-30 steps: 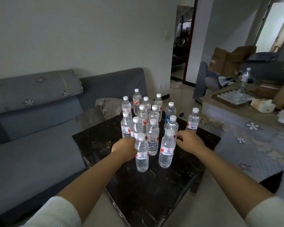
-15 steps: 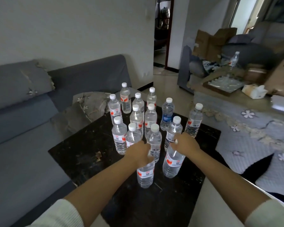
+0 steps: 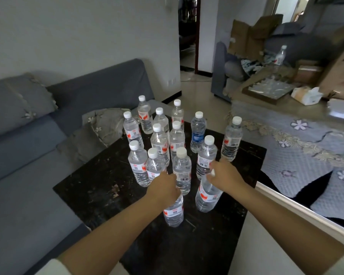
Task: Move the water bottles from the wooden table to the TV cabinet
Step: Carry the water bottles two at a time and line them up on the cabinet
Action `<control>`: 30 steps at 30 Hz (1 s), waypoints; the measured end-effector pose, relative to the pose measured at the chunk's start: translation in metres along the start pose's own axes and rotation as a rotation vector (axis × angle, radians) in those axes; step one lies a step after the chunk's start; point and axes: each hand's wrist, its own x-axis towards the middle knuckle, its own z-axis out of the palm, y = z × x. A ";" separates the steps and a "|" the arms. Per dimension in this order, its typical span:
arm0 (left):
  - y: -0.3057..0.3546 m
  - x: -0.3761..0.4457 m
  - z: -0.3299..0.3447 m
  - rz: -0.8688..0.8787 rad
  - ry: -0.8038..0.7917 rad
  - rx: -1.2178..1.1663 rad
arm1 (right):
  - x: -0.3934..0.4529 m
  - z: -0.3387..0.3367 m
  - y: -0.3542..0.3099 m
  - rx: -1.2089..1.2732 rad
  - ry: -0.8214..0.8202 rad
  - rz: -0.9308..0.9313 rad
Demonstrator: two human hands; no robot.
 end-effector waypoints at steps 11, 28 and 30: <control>0.012 -0.012 -0.012 0.040 -0.029 0.017 | -0.022 -0.005 0.003 0.106 0.042 -0.041; 0.095 -0.107 0.001 0.958 -0.178 0.307 | -0.269 -0.030 0.027 0.053 0.269 0.431; 0.119 -0.130 0.013 1.097 -0.173 0.334 | -0.317 -0.027 0.027 0.051 0.287 0.540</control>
